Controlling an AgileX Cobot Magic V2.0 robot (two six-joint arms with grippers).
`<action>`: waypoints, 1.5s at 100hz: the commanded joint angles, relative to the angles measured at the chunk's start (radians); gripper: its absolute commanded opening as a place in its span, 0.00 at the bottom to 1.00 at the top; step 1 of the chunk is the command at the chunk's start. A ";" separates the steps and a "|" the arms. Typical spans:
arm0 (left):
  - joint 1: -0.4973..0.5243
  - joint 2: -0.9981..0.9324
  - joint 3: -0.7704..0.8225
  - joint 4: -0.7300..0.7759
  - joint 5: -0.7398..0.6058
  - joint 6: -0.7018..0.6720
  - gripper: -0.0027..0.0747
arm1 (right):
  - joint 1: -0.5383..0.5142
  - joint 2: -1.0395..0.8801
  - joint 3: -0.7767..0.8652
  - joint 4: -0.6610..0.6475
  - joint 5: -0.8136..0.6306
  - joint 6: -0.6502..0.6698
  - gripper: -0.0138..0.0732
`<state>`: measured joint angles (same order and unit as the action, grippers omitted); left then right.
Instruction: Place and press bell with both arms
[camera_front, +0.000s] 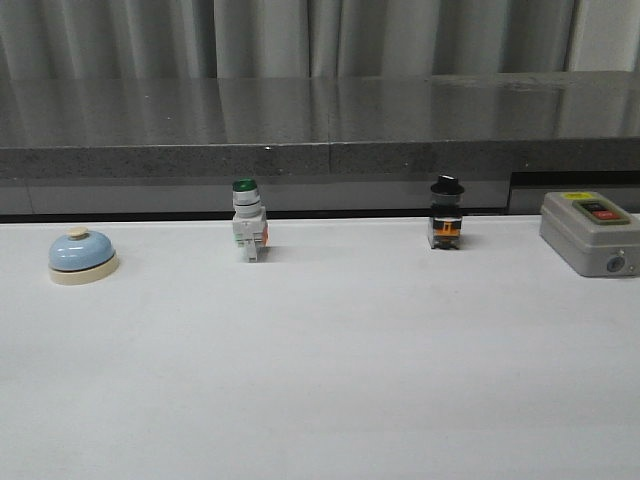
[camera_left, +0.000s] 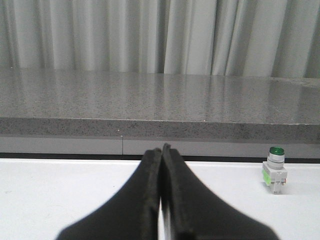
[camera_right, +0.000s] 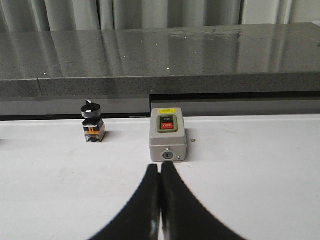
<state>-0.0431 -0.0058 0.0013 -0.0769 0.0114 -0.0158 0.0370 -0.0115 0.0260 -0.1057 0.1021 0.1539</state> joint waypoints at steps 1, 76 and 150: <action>0.002 -0.030 0.042 -0.001 -0.077 0.002 0.01 | -0.008 -0.013 -0.014 0.001 -0.076 -0.003 0.09; 0.002 0.390 -0.343 -0.107 0.216 0.005 0.01 | -0.008 -0.013 -0.014 0.001 -0.076 -0.003 0.09; 0.002 1.226 -0.773 -0.101 0.266 0.060 0.20 | -0.008 -0.013 -0.014 0.001 -0.076 -0.003 0.09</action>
<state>-0.0406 1.1682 -0.6783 -0.1753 0.2871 0.0258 0.0370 -0.0115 0.0260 -0.1057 0.1021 0.1539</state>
